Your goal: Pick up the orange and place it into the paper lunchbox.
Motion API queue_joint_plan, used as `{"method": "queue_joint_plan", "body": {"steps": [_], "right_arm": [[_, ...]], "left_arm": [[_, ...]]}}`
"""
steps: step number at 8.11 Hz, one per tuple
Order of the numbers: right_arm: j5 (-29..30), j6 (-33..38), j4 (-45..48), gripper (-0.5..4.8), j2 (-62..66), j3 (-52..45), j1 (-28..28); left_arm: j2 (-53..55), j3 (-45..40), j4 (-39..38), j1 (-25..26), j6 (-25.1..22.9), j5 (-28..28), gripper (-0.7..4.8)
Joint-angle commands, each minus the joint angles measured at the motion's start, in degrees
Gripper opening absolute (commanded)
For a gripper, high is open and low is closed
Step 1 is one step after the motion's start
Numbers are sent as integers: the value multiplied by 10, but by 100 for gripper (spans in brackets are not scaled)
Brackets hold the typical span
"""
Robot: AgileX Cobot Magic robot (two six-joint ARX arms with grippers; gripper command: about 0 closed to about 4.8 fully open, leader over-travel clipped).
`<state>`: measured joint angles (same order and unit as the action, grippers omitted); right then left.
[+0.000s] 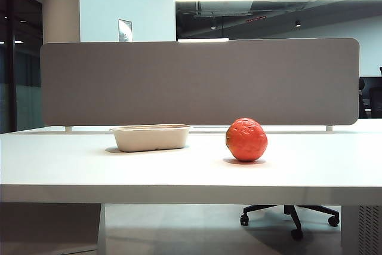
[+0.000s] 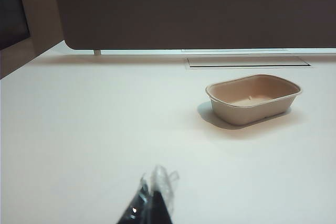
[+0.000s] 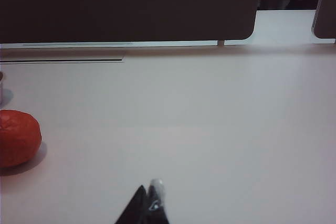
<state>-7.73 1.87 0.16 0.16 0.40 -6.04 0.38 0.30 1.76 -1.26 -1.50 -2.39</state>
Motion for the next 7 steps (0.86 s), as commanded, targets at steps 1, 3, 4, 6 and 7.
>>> {"method": "queue_joint_plan", "body": {"steps": [1,3,4,6,7], "right_arm": [[2,0,13,-6,0,-2,0],[2,-2,13,-6,0,-2,0],[2,-4,13,-6,0,-2,0],[4,-3,13,-6,0,9,-1],[3,-3,9,-6,0,27,-1]], "left_arm": [[-2,-1,5,2,0,-2,-7],[-2,-1,5,2,0,-2,-7],[-2,-1,5,2,0,-2,-7],[-2,-1,5,2,0,-2,-7],[-2,0,5,2,0,9,-7]]}}
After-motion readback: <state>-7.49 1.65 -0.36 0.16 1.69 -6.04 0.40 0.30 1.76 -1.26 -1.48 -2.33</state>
